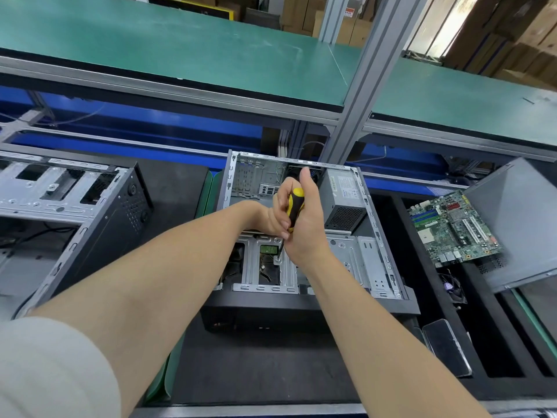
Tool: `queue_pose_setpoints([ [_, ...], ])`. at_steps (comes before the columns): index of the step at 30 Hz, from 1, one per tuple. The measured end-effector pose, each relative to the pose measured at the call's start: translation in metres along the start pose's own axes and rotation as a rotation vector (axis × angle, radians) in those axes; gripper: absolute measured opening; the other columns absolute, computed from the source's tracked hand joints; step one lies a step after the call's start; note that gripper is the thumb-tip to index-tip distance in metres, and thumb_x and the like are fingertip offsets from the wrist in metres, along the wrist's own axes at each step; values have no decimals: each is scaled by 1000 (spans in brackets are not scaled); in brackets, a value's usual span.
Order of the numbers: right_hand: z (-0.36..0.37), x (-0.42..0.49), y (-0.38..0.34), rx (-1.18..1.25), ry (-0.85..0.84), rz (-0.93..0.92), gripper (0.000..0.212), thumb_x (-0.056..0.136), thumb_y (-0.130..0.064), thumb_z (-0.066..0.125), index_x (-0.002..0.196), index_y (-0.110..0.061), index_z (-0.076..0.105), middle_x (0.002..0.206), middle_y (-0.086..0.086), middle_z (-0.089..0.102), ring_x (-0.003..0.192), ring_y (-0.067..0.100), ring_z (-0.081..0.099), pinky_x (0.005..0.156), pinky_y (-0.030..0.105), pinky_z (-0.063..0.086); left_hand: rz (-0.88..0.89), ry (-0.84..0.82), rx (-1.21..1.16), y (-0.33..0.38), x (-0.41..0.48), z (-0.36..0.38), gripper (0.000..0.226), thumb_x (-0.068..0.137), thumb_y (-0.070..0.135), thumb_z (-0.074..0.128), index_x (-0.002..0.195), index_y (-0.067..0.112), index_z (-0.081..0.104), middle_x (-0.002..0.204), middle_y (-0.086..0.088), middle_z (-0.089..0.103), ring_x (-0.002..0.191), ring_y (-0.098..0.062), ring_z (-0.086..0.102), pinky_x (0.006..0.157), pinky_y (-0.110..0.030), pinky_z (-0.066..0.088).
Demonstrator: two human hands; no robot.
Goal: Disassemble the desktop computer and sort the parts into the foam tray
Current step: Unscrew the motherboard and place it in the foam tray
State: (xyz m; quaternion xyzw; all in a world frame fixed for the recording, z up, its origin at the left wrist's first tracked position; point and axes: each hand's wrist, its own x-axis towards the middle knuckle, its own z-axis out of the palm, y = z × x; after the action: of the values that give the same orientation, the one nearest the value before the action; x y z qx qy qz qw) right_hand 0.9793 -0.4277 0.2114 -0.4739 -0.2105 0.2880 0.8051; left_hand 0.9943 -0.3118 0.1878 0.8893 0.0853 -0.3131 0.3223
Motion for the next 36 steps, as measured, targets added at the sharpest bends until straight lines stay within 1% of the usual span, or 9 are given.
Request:
queue_pose_setpoints([
  [3, 4, -6, 0, -134, 180, -114, 46, 104, -46, 43, 71, -13, 48, 46, 8, 32, 38, 23, 25, 40, 26, 27, 54, -62, 66, 6, -12, -2, 23, 108, 10, 42, 120, -2, 58, 128, -10, 53, 109, -25, 54, 90, -22, 35],
  [7, 8, -14, -4, -314, 335, -165, 44, 104, -41, 54, 81, -4, 52, 63, 18, 47, 54, 27, 44, 53, 33, 46, 60, -44, 89, 4, -14, -3, 38, 110, 29, 34, 139, 6, 44, 129, -10, 47, 114, -25, 44, 94, -27, 29],
  [11, 15, -16, -2, -295, 429, -82, 46, 107, -49, 52, 86, -8, 59, 68, 9, 51, 58, 23, 43, 52, 27, 39, 75, -54, 140, 1, -6, -3, 29, 110, 19, 36, 131, 3, 46, 121, -7, 44, 116, -21, 43, 96, -25, 29],
  [15, 16, -10, 0, -264, 384, -44, 55, 107, -50, 47, 68, -11, 51, 54, 1, 36, 50, 16, 30, 48, 25, 25, 84, -44, 170, 1, 2, -4, 28, 109, 9, 41, 133, -3, 48, 120, -7, 45, 110, -21, 42, 74, -17, 31],
  [20, 6, 2, -7, -207, 160, 36, 53, 96, -50, 52, 58, -16, 37, 47, 0, 22, 43, 19, 14, 40, 26, 14, 78, -21, 170, 1, 7, -1, 37, 110, 16, 39, 136, -8, 46, 144, -21, 49, 128, -28, 46, 110, -33, 31],
  [26, -2, 6, -12, -127, 54, 87, 46, 103, -34, 44, 62, -15, 34, 48, 0, 18, 38, 15, 13, 37, 23, 11, 45, 10, 145, -9, 15, 3, 39, 109, 29, 44, 133, -1, 50, 141, -17, 50, 125, -22, 45, 105, -29, 30],
  [30, -1, 4, -20, -96, 33, 79, 47, 106, -28, 41, 61, -14, 34, 48, 0, 18, 38, 15, 14, 37, 21, 13, 7, 12, 118, -8, 20, 3, 36, 109, 17, 39, 128, -10, 52, 141, -25, 52, 130, -32, 49, 103, -30, 39],
  [33, 0, 3, -26, -94, 31, 83, 48, 107, -27, 41, 61, -14, 35, 48, 0, 19, 37, 15, 14, 37, 21, 13, 33, 13, 130, -5, 15, 2, 18, 109, 22, 42, 106, 14, 58, 114, -6, 54, 111, -21, 46, 85, -22, 37],
  [36, 0, 2, -30, -110, 45, 80, 48, 107, -26, 41, 61, -14, 34, 47, 0, 20, 38, 14, 14, 38, 22, 12, 73, -13, 144, -2, 11, 1, 21, 109, 28, 39, 94, 18, 49, 113, -2, 49, 109, -17, 43, 93, -26, 30],
])
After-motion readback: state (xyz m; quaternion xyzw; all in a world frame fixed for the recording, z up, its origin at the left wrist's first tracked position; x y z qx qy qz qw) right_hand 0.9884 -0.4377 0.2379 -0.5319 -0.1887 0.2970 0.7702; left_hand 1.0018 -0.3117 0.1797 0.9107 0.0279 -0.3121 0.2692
